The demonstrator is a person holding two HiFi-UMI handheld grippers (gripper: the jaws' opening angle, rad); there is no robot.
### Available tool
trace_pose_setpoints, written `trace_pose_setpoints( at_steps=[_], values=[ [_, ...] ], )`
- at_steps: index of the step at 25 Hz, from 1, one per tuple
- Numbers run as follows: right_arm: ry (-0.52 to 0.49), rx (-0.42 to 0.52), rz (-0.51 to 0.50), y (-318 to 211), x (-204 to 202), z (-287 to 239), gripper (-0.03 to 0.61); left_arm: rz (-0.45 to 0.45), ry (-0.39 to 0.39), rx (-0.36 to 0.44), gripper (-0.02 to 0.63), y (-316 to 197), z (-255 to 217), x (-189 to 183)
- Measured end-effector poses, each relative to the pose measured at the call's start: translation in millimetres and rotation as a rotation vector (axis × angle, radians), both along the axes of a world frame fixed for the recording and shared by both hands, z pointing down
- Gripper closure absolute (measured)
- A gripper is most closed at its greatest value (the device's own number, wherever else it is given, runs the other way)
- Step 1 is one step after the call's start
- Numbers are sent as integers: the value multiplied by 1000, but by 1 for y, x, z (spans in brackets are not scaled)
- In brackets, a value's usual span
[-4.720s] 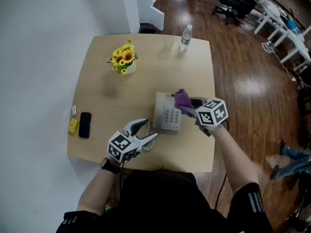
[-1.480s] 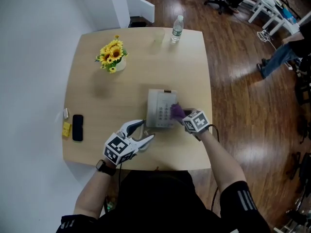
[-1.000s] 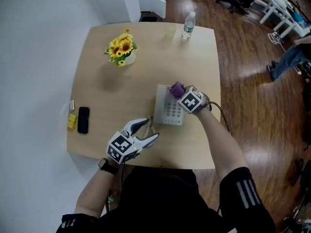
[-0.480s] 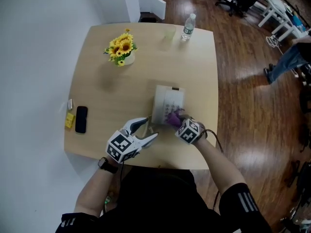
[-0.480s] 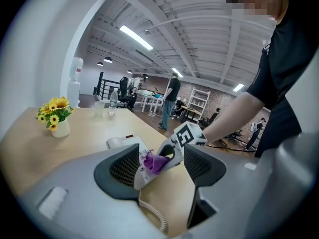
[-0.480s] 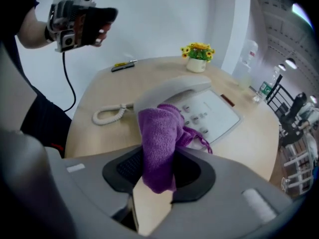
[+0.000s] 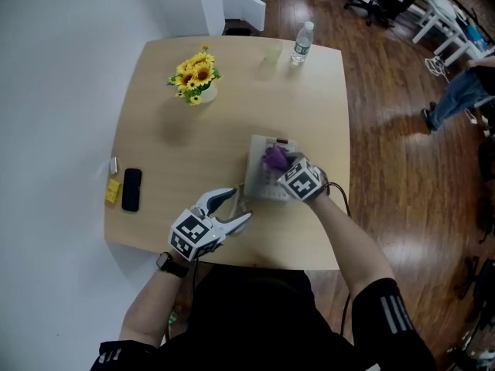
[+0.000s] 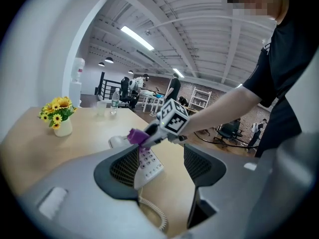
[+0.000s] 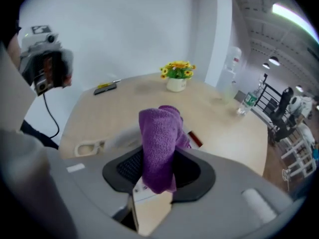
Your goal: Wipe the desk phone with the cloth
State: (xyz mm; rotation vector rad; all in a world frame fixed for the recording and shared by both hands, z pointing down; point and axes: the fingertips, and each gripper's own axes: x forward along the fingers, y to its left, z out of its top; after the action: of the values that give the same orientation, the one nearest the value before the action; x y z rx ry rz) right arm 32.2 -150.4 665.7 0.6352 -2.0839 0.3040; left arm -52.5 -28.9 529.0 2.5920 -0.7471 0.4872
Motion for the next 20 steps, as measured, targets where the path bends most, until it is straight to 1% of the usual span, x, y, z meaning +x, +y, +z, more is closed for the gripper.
trace_pose_setpoints(
  at_steps=[2,4,6,8,10,13,20],
  values=[
    [6,21,35,-35,-6,-9,420,-8,-4,-4,337,1,1,-4],
    [40,23,39,-56,-11,-9,420,-21,-9,-10,337,3,2,-9],
    [82,18,25,-62,-15,-4,420,-34,-12,-16,337,4,4,-15],
    [100,21,7,-59,-19,2,420,-44,-13,-18,337,4,5,-21],
    [90,15,11,-46,-19,10,420,-52,-12,-20,337,3,5,-25],
    [68,-10,16,-14,-15,22,422,-55,-12,-19,337,2,6,-29],
    [94,-38,-99,79,-21,47,422,-18,-1,-7,337,3,0,-14]
  ],
)
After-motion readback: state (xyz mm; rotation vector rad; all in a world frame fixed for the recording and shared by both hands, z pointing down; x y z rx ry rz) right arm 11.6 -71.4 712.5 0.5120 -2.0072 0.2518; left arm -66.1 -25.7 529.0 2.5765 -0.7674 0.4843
